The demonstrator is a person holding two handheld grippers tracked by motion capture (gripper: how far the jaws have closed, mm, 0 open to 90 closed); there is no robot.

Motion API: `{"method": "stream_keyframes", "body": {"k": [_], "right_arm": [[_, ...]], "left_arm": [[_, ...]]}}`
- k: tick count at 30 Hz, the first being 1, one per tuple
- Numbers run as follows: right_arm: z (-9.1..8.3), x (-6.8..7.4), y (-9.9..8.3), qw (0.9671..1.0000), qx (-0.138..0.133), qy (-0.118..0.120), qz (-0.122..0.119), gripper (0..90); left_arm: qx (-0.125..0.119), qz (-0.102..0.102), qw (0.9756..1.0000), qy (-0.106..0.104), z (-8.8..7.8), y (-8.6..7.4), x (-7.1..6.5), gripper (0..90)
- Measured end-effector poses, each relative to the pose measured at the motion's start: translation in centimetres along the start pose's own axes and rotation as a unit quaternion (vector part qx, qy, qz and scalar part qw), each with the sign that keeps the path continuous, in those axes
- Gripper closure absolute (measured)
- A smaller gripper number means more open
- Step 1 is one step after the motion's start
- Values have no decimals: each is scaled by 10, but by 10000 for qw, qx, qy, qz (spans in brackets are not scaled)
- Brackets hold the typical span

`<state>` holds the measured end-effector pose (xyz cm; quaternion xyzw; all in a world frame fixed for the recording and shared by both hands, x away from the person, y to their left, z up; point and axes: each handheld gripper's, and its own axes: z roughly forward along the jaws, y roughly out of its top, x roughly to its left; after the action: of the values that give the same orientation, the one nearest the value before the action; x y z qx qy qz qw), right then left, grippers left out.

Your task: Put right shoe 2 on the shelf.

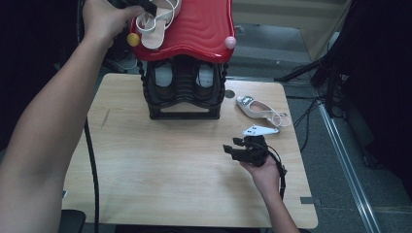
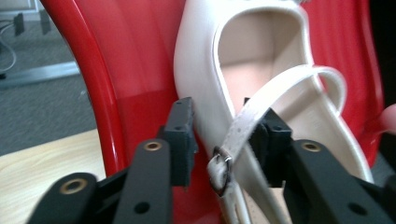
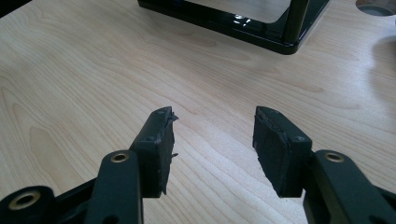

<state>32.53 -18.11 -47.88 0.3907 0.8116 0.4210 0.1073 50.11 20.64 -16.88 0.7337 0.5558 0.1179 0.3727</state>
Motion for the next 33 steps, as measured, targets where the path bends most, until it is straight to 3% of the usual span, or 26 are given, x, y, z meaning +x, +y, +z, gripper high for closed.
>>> {"method": "stream_keyframes", "body": {"k": [4,10,12,16,24,33], "right_arm": [[-1,-1,1,10000,-3,-16,-3,492],[-3,-5,0,10000,-30,-16,45,491],[-3,-6,0,10000,-30,-23,44,491],[-4,-5,0,10000,-53,-9,26,492],[-3,-5,0,10000,-26,-7,21,492],[-1,-5,-1,10000,37,-39,36,497]], "left_arm": [[-1,1,10000,-90,2,0,-1,583],[-50,18,9998,-206,-10,5,-1,495],[-97,81,9998,-120,-17,6,-1,492],[-127,24,9996,-267,-30,5,4,480],[-187,51,9993,-327,-51,-4,11,475],[-170,-34,9991,-394,-55,-21,28,480]]}}
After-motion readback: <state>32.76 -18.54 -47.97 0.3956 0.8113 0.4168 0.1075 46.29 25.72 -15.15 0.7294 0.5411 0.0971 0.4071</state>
